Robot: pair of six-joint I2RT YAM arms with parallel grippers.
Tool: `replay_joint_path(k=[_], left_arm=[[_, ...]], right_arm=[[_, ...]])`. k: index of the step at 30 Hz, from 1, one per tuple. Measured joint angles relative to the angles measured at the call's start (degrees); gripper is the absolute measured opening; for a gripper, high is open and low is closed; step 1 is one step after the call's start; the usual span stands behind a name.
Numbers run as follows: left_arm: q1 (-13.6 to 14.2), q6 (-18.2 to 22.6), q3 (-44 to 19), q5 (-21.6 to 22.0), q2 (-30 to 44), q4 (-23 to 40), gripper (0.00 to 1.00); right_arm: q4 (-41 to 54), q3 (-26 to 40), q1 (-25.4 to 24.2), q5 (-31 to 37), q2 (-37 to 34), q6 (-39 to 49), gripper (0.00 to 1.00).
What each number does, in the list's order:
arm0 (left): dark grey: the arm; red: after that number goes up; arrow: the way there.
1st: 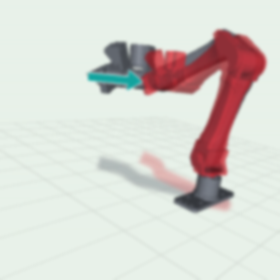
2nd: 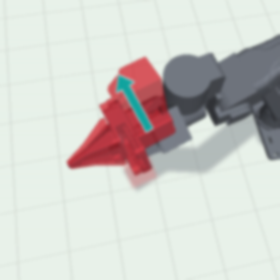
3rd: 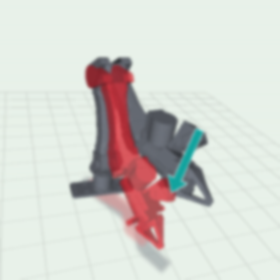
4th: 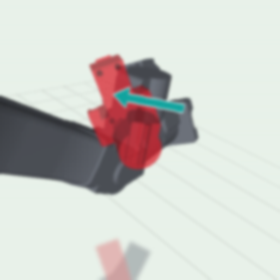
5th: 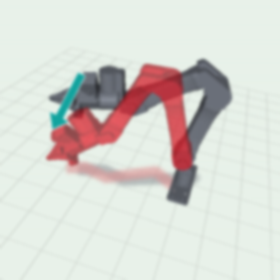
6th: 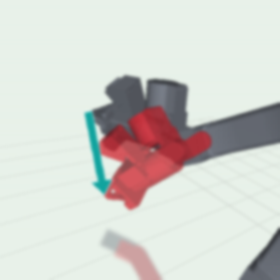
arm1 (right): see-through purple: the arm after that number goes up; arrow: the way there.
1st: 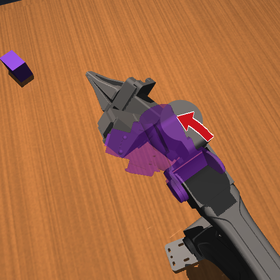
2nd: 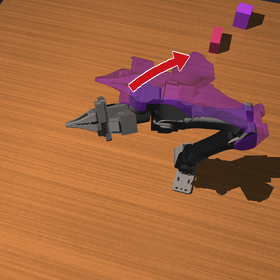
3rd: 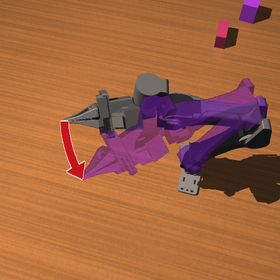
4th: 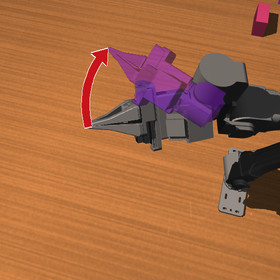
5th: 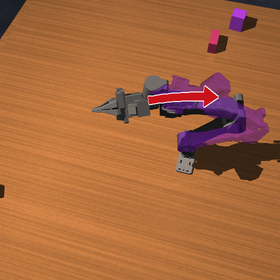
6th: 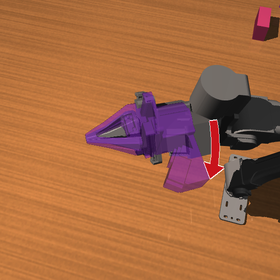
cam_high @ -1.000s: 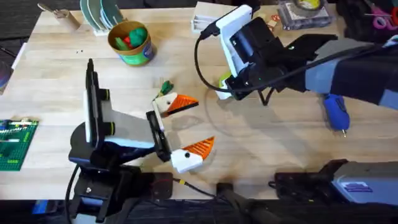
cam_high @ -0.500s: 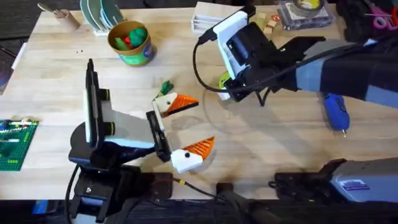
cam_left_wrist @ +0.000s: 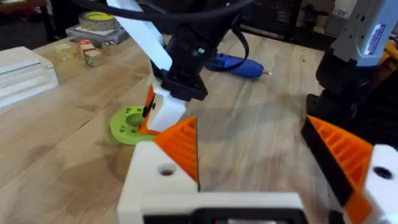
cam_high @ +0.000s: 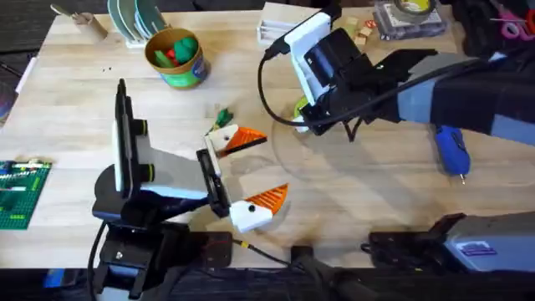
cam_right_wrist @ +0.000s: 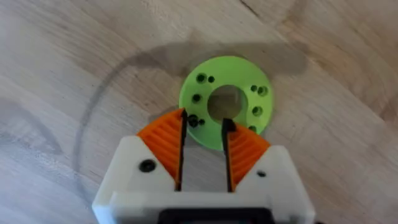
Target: Pick up the gripper from the table and insert it into the empty holder that is missing its gripper. Then pick up a screw, insert it into the mounting hole, and use the screwdriver to tighten it. Finally, clean up the table by picking up the vegetable and placing it into the bucket.
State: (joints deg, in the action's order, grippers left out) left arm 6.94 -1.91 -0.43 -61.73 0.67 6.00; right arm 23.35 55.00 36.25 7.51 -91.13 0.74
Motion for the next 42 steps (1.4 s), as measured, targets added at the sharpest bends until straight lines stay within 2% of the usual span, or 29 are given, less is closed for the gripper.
replay_joint_path(k=[14,23,27,30,34,42], left_arm=[[0.0,0.0,0.0,0.0,0.0,0.0,0.993],[0.0,0.0,0.0,0.0,0.0,0.0,0.993],[0.0,0.0,0.0,0.0,0.0,0.0,0.993],[0.0,0.0,0.0,0.0,0.0,0.0,0.993],[0.0,0.0,0.0,0.0,0.0,0.0,0.993],[0.0,0.0,0.0,0.0,0.0,0.0,0.993]], right_arm=[[-0.7,0.5,0.5,0.4,-1.3,1.1,0.33],[-0.8,0.5,0.5,0.7,-1.4,4.9,0.286],[-1.2,0.5,0.5,0.6,-1.4,5.7,0.184],[-1.3,0.5,0.5,0.6,-1.4,6.0,0.151],[-1.5,0.5,0.5,0.7,-1.4,6.5,0.013],[-1.5,0.5,0.5,0.6,-1.4,6.8,0.008]])
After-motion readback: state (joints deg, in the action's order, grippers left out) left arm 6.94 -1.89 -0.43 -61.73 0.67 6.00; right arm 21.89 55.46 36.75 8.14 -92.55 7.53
